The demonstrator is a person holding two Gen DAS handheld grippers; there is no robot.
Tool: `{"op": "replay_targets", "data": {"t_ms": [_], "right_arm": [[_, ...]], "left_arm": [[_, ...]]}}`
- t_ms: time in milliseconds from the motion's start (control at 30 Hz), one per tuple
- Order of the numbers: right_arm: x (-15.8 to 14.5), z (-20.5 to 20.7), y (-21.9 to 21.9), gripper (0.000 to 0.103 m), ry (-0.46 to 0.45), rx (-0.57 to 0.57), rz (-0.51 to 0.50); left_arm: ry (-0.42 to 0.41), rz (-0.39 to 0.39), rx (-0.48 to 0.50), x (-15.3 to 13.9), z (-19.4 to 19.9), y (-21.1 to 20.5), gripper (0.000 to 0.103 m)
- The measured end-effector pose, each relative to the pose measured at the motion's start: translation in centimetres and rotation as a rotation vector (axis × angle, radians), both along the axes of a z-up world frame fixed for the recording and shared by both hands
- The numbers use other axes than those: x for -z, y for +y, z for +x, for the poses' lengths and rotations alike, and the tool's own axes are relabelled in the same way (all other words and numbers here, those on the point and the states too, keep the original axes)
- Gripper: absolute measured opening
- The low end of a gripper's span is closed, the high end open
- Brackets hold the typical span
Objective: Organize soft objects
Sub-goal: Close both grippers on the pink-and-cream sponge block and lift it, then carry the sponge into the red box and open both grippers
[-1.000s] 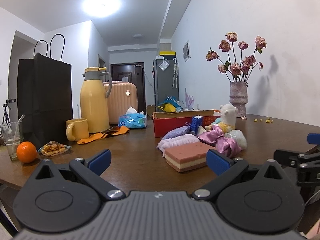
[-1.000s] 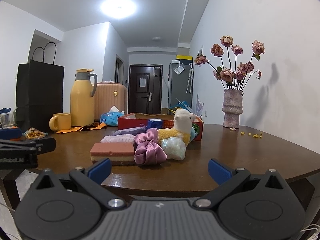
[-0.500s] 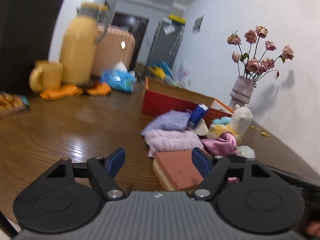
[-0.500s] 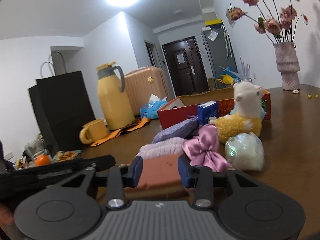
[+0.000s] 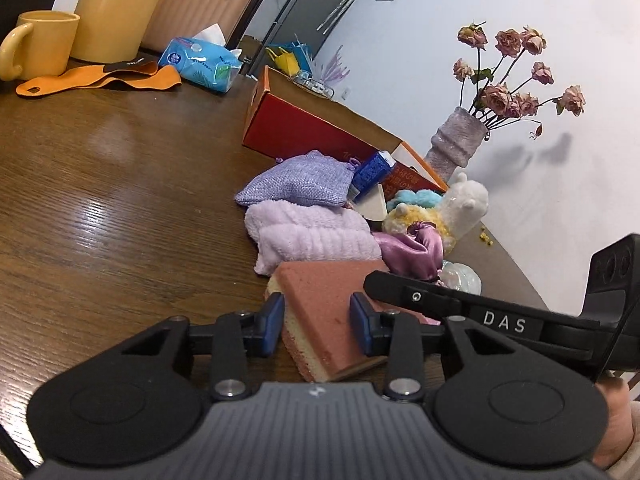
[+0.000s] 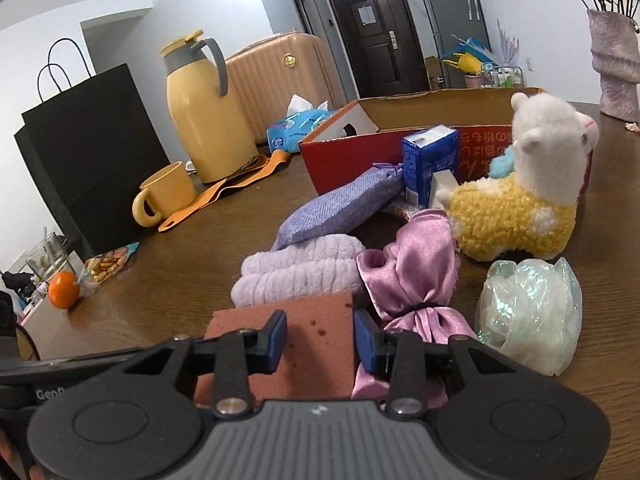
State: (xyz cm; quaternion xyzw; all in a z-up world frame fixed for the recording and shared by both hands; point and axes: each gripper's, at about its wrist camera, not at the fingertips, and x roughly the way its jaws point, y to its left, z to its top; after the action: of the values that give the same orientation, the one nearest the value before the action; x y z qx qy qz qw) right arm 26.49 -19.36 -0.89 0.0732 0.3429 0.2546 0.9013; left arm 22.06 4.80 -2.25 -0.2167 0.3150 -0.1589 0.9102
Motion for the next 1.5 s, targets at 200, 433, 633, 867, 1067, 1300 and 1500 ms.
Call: {"op": "replay_targets", "data": {"t_ms": [200, 433, 633, 867, 1067, 1300, 1500], "right_arm": [[0.0, 0.1, -0.4, 0.034, -0.005, -0.022, 0.0], [-4.2, -0.1, -0.3, 0.032, -0.107, -0.031, 0.054], [-11.7, 6.7, -2.3, 0.029, -0.213, 0.012, 0.137], [-16.8, 23.3, -2.3, 0.023, -0.15, 0.076, 0.078], [-11.0, 37.5, -1.2, 0.023, 0.086, 0.136, 0.024], [-2.7, 45.7, 2.1, 0.014, 0.291, 0.142, -0.067], [-4.3, 42.9, 3.0, 0.015, 0.213, 0.124, -0.132]], "left_arm": [[0.018, -0.028, 0.008, -0.2, 0.5, 0.1, 0.035], [-0.108, 0.028, -0.023, -6.0, 1.7, 0.2, 0.034], [-0.225, 0.062, 0.037, -14.5, 10.9, -0.9, 0.033], [-0.147, 0.108, 0.038, -17.7, 28.1, -2.7, 0.033], [0.042, 0.191, -0.009, -11.3, 39.5, -4.2, 0.033], [0.076, 0.386, -0.032, -6.3, 43.4, -5.4, 0.041], [0.017, 0.428, -0.027, -8.0, 41.9, -5.8, 0.043]]}}
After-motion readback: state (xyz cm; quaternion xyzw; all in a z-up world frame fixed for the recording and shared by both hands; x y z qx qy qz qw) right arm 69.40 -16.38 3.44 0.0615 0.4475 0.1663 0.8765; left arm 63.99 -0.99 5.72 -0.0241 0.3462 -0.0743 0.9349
